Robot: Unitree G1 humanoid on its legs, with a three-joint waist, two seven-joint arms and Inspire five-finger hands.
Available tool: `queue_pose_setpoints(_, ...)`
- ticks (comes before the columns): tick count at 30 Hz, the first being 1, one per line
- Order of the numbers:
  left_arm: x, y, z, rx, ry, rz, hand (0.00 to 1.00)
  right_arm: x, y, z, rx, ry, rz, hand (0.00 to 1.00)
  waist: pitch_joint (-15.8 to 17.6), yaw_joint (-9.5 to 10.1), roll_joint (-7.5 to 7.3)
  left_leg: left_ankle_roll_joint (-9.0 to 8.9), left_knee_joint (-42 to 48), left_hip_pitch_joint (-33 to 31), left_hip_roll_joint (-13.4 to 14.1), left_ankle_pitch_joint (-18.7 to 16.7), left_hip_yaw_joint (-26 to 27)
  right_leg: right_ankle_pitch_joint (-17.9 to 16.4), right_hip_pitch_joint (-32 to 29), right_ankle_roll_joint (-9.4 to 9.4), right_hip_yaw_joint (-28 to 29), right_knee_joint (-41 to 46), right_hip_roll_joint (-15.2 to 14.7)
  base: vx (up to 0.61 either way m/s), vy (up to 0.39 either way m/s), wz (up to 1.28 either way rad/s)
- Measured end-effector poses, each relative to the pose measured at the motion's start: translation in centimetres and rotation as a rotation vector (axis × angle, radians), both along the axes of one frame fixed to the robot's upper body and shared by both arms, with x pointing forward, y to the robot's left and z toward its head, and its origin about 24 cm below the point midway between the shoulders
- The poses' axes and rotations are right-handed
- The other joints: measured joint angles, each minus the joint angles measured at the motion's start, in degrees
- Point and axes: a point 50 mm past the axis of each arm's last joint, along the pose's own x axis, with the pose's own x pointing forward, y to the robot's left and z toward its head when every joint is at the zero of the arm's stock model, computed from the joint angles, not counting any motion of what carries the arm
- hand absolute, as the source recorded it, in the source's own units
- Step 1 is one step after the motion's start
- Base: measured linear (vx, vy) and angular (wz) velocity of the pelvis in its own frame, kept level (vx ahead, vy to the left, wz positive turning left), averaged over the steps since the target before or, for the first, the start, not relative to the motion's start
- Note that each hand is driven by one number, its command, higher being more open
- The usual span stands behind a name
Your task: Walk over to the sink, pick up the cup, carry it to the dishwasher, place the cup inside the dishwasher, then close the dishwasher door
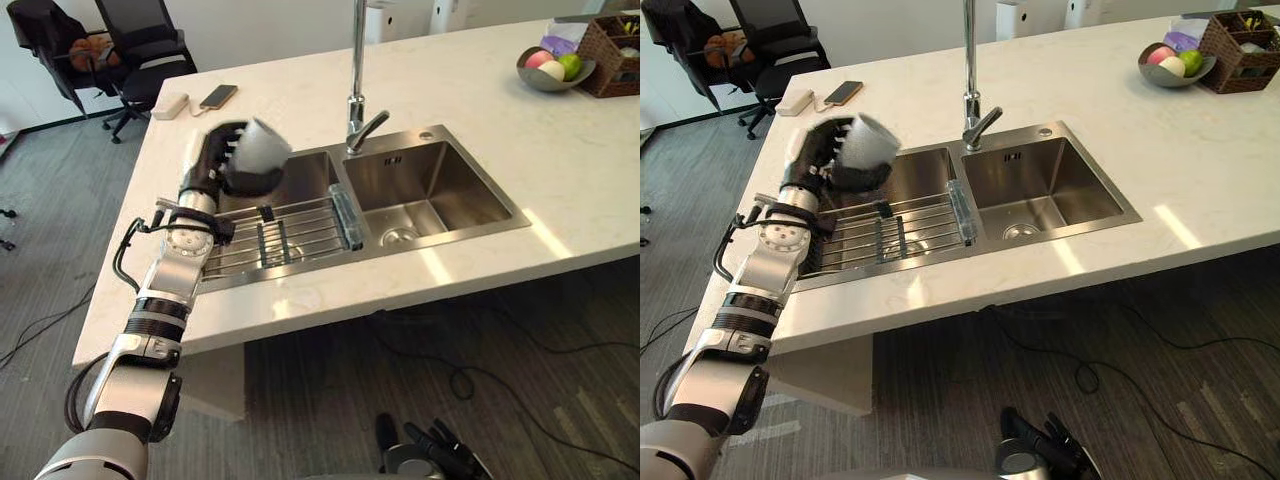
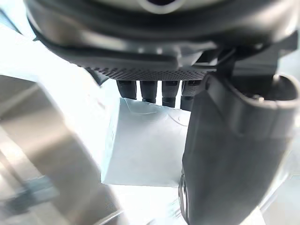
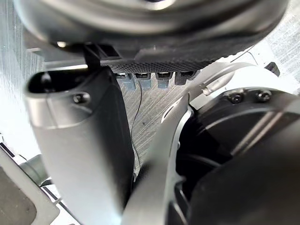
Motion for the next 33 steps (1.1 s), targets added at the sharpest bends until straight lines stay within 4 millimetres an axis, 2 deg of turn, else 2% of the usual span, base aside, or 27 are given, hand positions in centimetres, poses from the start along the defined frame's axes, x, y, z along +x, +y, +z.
queue_pose_setpoints(3,-2.1,0.8,0.5,-0.086,-0.104,0.028,0.0,-0.3,0.1,-0.1,-0.011,0.009,-0.011,1.0,-0.2,0.85,-0.35,0.28,0.4,-0.2,-0.2,0.1,-1.0,0.0,0.5,0.02,-0.8,0.0,-0.4,-0.06,-0.003,0.17)
queue_pose_setpoints(6,-4.8,1.5,-0.5,-0.206,-0.177,0.064,0.0,-1.0,0.2,-0.2,-0.023,0.027,-0.029,1.0,-0.8,2.55,-1.27,0.95,0.8,-1.2,-0.4,0.2,-2.6,0.1,0.7,0.07,-2.0,-0.3,-1.1,-0.09,-0.01,0.25)
queue_pose_setpoints(8,-7.0,1.8,-2.7,-0.265,-0.171,0.109,0.0,-1.8,0.3,-0.3,-0.031,0.046,-0.04,1.0,-1.7,4.13,-2.06,1.3,1.4,-2.3,-0.4,0.2,-4.2,0.0,0.8,0.1,-3.5,-0.3,-1.5,-0.07,-0.019,0.33)
queue_pose_setpoints(12,-10.2,2.1,-6.5,-0.321,-0.083,0.19,0.0,-2.3,0.3,-0.3,-0.05,0.06,-0.03,1.0,-2.2,6.41,-2.67,1.78,2.0,-3.3,-0.8,0.3,-7.1,-0.3,1.8,0.46,-6.1,-0.3,-2.6,-0.04,0.001,0.44)
queue_pose_setpoints(14,-12.2,2.2,-8.5,-0.346,-0.019,0.242,0.0,-2.1,0.4,-0.3,-0.056,0.062,0.004,1.0,-2.3,7.4,-2.98,2.39,4.5,-6.6,-0.8,0.0,-10.4,-0.6,1.8,0.81,-9.3,-0.2,-3.6,-0.03,0.004,0.69)
queue_pose_setpoints(17,-13.5,2.3,-10.0,-0.348,0.04,0.281,0.0,-1.0,0.3,-0.3,-0.069,0.058,0.08,1.0,-1.9,8.61,-2.77,2.42,7.9,-11.5,-0.9,0.0,-15.9,-0.7,1.8,0.87,-14.4,0.1,-4.4,-0.03,-0.012,1.04)
queue_pose_setpoints(19,-14.6,2.4,-10.5,-0.354,0.055,0.313,0.0,0.0,-0.1,-0.2,-0.111,0.071,0.187,1.0,-0.9,10.41,-2.69,1.81,6.1,-15.0,-1.9,3.2,-22.3,-1.6,1.8,0.58,-21.0,0.1,-5.4,-0.06,-0.041,1.43)
queue_pose_setpoints(20,-14.8,2.4,-10.7,-0.355,0.057,0.32,0.0,0.2,-0.4,-0.1,-0.121,0.075,0.206,1.0,-0.8,11.07,-2.56,1.55,4.5,-15.4,-2.1,4.6,-23.8,-2.2,1.7,0.49,-22.6,0.1,-5.5,-0.07,-0.084,1.49)
queue_pose_setpoints(21,-15.3,2.4,-11.1,-0.366,0.061,0.339,0.0,0.7,-1.1,0.0,-0.14,0.082,0.221,1.0,-0.5,12.13,-1.86,2.45,0.8,-15.9,-1.8,5.9,-26.1,-3.8,1.8,-0.11,-25.6,0.2,-5.1,-0.09,-0.113,1.46)
queue_pose_setpoints(22,-15.7,2.4,-11.2,-0.374,0.055,0.347,0.0,1.5,-1.2,-0.1,-0.143,0.089,0.216,1.0,0.2,12.69,-1.89,6.46,-1.7,-15.6,0.8,6.4,-18.5,-4.1,2.5,-0.2,-29.4,0.1,-5.3,-0.08,-0.114,1.56)
queue_pose_setpoints(23,-15.9,2.4,-11.3,-0.378,0.052,0.349,0.0,1.8,-1.2,-0.1,-0.142,0.088,0.212,1.0,0.7,12.68,-2.48,8.15,-0.4,-15.8,2.1,5.5,-13.4,-4.5,2.9,-0.64,-31.6,0.1,-6.4,-0.04,-0.066,1.64)
queue_pose_setpoints(24,-15.9,2.1,-11.2,-0.384,0.037,0.339,0.0,2.7,-1.3,0.0,-0.143,0.07,0.202,1.0,1.8,12.37,-2.55,8.78,8.7,-18.5,4.7,4.6,-4.2,-4.7,4.3,-1.12,-35.2,0.5,-7.7,-0.01,0.024,1.77)
queue_pose_setpoints(25,-16.1,1.5,-11.4,-0.392,0.033,0.315,0.0,3.9,-2.6,0.5,-0.167,0.05,0.178,1.0,2.2,12.84,-1.34,12.91,22.8,-19.1,9.0,6.4,7.1,-6.5,5.5,-1.11,-39.1,4.0,-8.7,0.0,0.06,1.76)
queue_pose_setpoints(26,-16.1,1.3,-11.4,-0.394,0.029,0.305,0.0,4.4,-3.3,0.9,-0.183,0.033,0.167,1.0,2.1,12.83,-0.4,13.23,23.7,-19.8,9.9,6.9,9.9,-8.0,5.6,-0.62,-40.4,6.7,-9.1,-0.04,0.065,1.67)
queue_pose_setpoints(27,-15.8,1.0,-11.0,-0.384,0.011,0.274,0.0,5.1,-3.6,1.2,-0.192,0.0,0.15,1.0,2.4,12.2,-0.29,14.53,24.0,-20.5,10.3,8.1,11.3,-10.7,5.1,-0.47,-40.6,9.8,-10.0,-0.15,0.036,1.76)
queue_pose_setpoints(28,-15.7,0.9,-10.5,-0.37,-0.014,0.252,0.0,5.5,-3.7,1.5,-0.196,-0.025,0.14,1.0,1.7,11.07,-1.81,12.44,13.7,-18.8,5.5,11.9,8.6,-11.9,4.9,-1.18,-40.6,9.0,-10.2,-0.17,0.026,2.07)
queue_pose_setpoints(29,-15.6,0.8,-10.0,-0.371,-0.043,0.243,0.0,5.7,-3.6,1.4,-0.189,-0.043,0.105,1.0,1.7,10.86,-2.13,11.94,16.4,-17.4,5.8,7.6,9.4,-11.8,5.9,-1.29,-44.3,9.1,-10.6,-0.16,0.003,1.68)
queue_pose_setpoints(30,-15.8,0.8,-10.0,-0.373,-0.054,0.246,0.0,6.1,-3.7,1.6,-0.194,-0.058,0.085,1.0,1.7,11.07,-2.04,11.34,19.4,-15.8,6.8,5.0,10.8,-11.9,6.1,-1.34,-45.2,9.9,-10.5,-0.03,0.003,1.27)
queue_pose_setpoints(31,-15.7,0.5,-10.0,-0.378,-0.057,0.236,0.0,6.7,-3.9,1.8,-0.206,-0.079,0.072,1.0,1.4,11.05,-1.15,7.17,13.1,-12.1,5.3,5.7,10.9,-11.9,6.5,-1.28,-47.1,11.9,-10.7,-0.09,0.12,1.03)
queue_pose_setpoints(32,-15.5,0.1,-9.8,-0.379,-0.059,0.208,0.0,7.1,-4.0,1.9,-0.212,-0.087,0.07,1.0,1.2,10.83,-0.38,5.91,7.5,-11.4,4.1,6.5,11.4,-12.5,6.3,-1.87,-49.6,13.5,-11.0,-0.11,0.178,1.0)
queue_pose_setpoints(33,-15.4,-0.2,-9.8,-0.38,-0.057,0.193,0.0,7.2,-3.9,1.9,-0.211,-0.088,0.071,1.0,1.2,10.89,-0.38,5.39,4.6,-10.7,3.4,7.1,11.8,-12.9,6.3,-1.82,-50.5,14.4,-11.4,-0.18,0.24,0.79)
